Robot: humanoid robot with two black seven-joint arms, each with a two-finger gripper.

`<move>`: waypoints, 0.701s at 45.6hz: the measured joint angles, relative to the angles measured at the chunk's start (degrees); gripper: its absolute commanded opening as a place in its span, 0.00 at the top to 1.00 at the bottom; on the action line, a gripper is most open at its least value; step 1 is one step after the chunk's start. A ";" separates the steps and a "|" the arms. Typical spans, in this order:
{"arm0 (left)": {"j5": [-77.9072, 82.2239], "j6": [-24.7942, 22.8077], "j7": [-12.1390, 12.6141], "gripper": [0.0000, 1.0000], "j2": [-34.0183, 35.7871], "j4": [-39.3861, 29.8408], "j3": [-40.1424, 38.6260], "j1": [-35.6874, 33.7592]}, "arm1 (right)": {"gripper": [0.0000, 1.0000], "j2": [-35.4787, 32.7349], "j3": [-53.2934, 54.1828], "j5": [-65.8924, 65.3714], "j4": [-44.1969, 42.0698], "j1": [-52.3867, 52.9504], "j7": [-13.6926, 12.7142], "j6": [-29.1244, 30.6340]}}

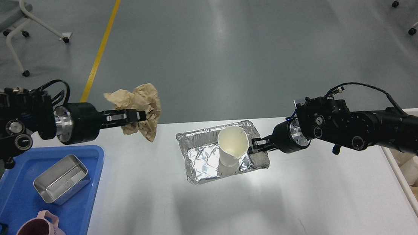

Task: Tidy desktop
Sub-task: 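Drop the crumpled paper into the foil tray and withdraw the left gripper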

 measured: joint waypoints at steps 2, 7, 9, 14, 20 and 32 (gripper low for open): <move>-0.49 0.00 0.04 0.99 -2.43 0.89 0.03 0.07 | 1.00 -0.01 0.00 0.00 -0.02 0.01 -0.01 0.00; -1.26 0.01 0.07 0.99 -8.29 3.46 0.49 0.68 | 1.00 -0.01 0.00 0.00 -0.07 0.03 -0.03 0.00; -1.30 0.03 0.11 0.99 -9.59 4.06 0.63 0.93 | 1.00 0.03 0.00 0.00 -0.08 0.03 -0.03 0.00; -1.56 0.13 0.15 0.98 -12.93 6.23 0.82 2.43 | 1.00 0.12 0.00 0.00 -0.14 0.03 -0.02 0.00; -1.68 0.18 0.16 0.92 -16.02 8.63 0.93 4.75 | 1.00 0.16 0.03 0.00 -0.17 0.03 -0.02 0.00; -1.79 1.43 0.16 0.70 -21.95 13.65 0.29 8.68 | 1.00 0.19 0.21 0.00 -0.34 -0.08 0.03 0.00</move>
